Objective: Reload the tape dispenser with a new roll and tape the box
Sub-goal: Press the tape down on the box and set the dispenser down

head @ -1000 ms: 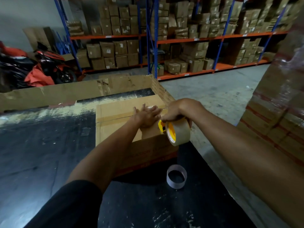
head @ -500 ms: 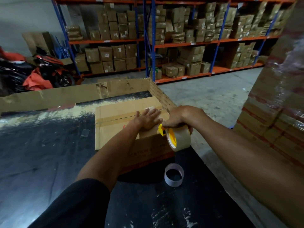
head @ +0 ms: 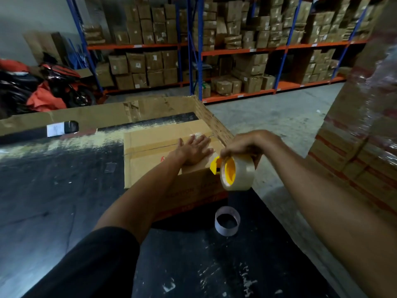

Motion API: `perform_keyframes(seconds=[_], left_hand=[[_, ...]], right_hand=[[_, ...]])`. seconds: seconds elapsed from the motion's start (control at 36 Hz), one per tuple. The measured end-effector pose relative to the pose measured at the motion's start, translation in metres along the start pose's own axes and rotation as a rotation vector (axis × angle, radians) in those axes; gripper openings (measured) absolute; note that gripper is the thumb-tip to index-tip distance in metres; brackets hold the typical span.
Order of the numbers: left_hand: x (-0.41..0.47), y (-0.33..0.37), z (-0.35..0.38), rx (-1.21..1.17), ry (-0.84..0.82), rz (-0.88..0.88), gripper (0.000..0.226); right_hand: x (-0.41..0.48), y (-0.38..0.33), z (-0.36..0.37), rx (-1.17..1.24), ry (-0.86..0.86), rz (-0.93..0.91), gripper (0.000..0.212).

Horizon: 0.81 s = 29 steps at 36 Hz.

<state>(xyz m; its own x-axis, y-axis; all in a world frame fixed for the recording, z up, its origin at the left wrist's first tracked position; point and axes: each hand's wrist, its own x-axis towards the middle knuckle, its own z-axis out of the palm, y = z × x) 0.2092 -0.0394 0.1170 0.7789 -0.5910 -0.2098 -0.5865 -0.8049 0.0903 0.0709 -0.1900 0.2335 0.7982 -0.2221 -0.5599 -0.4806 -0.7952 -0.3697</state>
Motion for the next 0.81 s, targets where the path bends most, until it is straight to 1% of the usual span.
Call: perform_keyframes(seconds=[0.06, 0.14, 0.22, 0.28, 0.33, 0.44, 0.5, 0.58, 0.64, 0.72, 0.75, 0.81], left_hand=[[0.0, 0.0, 0.001, 0.011, 0.011, 0.005, 0.067], [0.001, -0.001, 0.002, 0.003, 0.026, 0.016, 0.066], [0.006, -0.003, 0.005, 0.0, 0.047, 0.029, 0.066], [0.009, -0.006, 0.009, 0.002, 0.088, 0.034, 0.066], [0.009, -0.008, 0.014, -0.005, 0.14, 0.041, 0.066], [0.005, -0.009, 0.014, -0.083, 0.181, 0.058, 0.066], [0.002, -0.01, 0.013, -0.119, 0.212, 0.069, 0.065], [-0.005, -0.016, 0.015, -0.143, 0.246, 0.065, 0.061], [-0.011, -0.024, 0.015, -0.141, 0.244, 0.033, 0.059], [-0.026, -0.044, 0.015, -0.148, 0.222, -0.034, 0.059], [-0.034, -0.053, 0.016, -0.148, 0.225, -0.048, 0.059], [-0.055, -0.072, 0.017, -0.156, 0.235, -0.084, 0.058]], right_hand=[[0.005, 0.003, -0.01, 0.046, -0.043, 0.0, 0.082], [0.012, 0.011, -0.011, 0.079, -0.078, 0.004, 0.077], [0.023, 0.022, 0.015, -0.002, -0.155, 0.06, 0.08], [0.037, 0.029, 0.04, -0.035, -0.226, 0.057, 0.077], [0.044, 0.03, 0.053, 0.039, -0.275, 0.016, 0.073], [0.039, 0.024, 0.056, 0.146, -0.414, -0.101, 0.063], [0.037, 0.021, 0.061, 0.137, -0.436, -0.162, 0.059], [0.042, 0.017, 0.076, 0.066, -0.45, -0.23, 0.044], [0.048, 0.015, 0.088, 0.023, -0.458, -0.27, 0.05], [0.056, 0.011, 0.107, -0.034, -0.458, -0.327, 0.069], [0.059, 0.01, 0.113, -0.034, -0.457, -0.34, 0.07], [0.063, 0.004, 0.127, -0.047, -0.442, -0.395, 0.061]])
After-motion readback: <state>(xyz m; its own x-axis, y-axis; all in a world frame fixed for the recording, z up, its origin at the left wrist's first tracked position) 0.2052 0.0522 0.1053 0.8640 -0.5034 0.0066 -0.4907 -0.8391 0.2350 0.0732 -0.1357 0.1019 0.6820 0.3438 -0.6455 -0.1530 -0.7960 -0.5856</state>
